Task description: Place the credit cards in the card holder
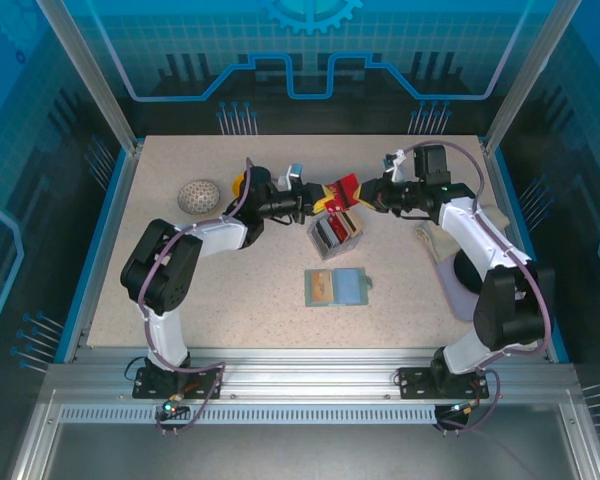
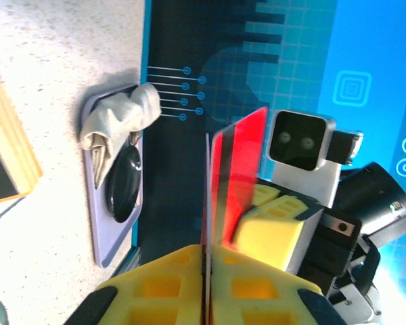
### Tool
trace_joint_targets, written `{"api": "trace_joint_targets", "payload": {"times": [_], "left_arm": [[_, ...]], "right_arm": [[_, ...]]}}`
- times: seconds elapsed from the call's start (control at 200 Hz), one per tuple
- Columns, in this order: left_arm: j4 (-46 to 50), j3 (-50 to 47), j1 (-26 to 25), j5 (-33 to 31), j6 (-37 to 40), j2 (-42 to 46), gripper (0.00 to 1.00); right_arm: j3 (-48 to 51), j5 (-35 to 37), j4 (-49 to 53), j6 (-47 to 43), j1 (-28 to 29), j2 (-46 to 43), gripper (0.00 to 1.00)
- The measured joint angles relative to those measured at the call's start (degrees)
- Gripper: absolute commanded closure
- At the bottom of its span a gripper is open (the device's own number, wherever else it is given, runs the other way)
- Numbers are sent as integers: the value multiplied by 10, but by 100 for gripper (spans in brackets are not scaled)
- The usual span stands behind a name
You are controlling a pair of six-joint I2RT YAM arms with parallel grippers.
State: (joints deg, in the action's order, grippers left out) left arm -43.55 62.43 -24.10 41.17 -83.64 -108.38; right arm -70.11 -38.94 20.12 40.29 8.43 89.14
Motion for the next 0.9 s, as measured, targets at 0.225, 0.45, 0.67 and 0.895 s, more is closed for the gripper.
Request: {"api": "trace_joint_targets", "payload": {"times": [0.225, 0.45, 0.67, 0.895], "left_arm": [[100, -38, 15, -54, 49, 45, 95], [219, -45, 18, -90, 118, 82, 94], [256, -57, 18, -95, 139, 85, 94], [269, -57, 18, -95, 148, 85, 94]], "right_arm": [[-1, 51, 29, -55, 1, 1, 92], [-67, 184, 109, -200, 92, 66, 93], [-73, 306, 135, -270, 151, 109, 93], [-79, 389, 137, -304, 174, 130, 93]]}}
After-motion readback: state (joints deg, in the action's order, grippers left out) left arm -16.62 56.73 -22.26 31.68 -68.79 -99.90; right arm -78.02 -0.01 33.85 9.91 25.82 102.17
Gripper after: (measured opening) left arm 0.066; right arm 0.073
